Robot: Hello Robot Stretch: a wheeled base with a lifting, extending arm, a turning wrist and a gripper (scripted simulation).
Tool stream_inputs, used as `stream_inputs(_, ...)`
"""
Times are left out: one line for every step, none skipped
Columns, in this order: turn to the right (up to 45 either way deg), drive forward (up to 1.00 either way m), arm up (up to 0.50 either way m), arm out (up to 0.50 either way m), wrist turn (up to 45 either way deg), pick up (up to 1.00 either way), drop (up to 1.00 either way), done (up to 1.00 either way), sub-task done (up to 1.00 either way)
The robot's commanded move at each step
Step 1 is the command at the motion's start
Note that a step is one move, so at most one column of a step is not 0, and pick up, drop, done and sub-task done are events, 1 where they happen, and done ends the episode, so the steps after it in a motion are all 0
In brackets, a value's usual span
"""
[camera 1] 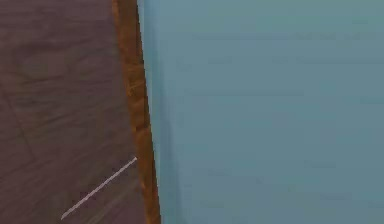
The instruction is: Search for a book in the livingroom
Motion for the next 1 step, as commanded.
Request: stream_inputs(-45.0, 0.0, 0.0, 0.0, 0.0, 0.0, 0.0, 0.0, 0.0)
